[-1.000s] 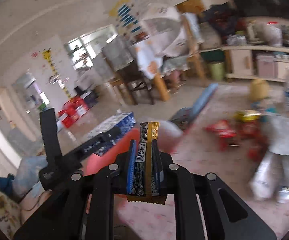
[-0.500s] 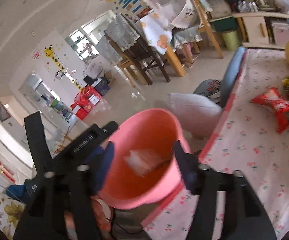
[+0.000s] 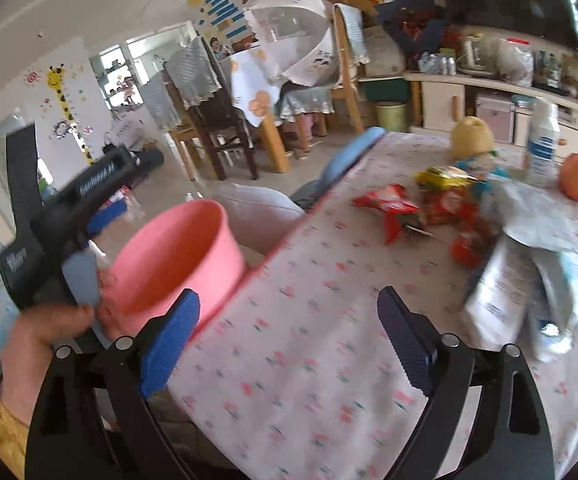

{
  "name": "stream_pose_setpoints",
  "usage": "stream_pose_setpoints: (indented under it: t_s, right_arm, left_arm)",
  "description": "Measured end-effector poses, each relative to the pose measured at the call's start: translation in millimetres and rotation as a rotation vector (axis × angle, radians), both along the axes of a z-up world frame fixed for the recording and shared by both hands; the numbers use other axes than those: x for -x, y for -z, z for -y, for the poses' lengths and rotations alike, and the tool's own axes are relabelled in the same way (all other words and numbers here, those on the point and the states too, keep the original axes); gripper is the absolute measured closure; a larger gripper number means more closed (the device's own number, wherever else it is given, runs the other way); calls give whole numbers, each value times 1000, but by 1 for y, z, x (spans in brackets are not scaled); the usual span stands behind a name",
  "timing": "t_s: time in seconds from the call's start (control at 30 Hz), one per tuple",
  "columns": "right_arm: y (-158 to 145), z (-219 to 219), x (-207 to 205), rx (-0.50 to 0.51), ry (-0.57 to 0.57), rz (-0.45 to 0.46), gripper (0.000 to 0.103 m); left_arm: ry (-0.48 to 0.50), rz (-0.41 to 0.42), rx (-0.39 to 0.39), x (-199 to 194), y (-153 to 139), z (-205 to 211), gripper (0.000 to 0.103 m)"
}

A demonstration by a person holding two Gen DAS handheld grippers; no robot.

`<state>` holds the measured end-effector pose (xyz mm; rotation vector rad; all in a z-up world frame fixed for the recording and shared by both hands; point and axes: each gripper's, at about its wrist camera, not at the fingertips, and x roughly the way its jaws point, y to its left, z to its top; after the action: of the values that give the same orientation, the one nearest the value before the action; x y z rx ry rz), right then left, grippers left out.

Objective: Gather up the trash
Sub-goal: 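Move both tools back over the remaining packets on the table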

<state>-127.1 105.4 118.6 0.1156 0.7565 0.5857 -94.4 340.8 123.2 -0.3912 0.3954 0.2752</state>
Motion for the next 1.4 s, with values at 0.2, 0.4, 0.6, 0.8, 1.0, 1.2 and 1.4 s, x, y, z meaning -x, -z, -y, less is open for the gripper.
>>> stream_pose_setpoints:
  t_s: [0.2,0.4,0.6,0.8,1.0,1.2,1.4]
  right_arm:
    - [11,41,17,28,46,9,10]
    - [13,67,26,13,73,5,8]
    - [13,89,31,-4,115,-1,7]
    - [17,110,32,-5,150,-8,7]
    - [18,132,30,-15,182,-18,7]
    - [11,158,27,-31,230,-14,7]
    - [9,192,17,-47,292,-42,7]
  left_arm:
    - [74,-69,-97,-9,1,30,10]
    - [141,-97,-137,-14,6,53,10]
    - [205,-131,-194,-23,11,79,10]
    - [239,-147,-183,-27,15,95,10]
    - [273,-165,-153,-34,19,111,10]
    - [298,-193,-136,-42,24,127,10]
    - [361,-222,-108,-50,30,149,10]
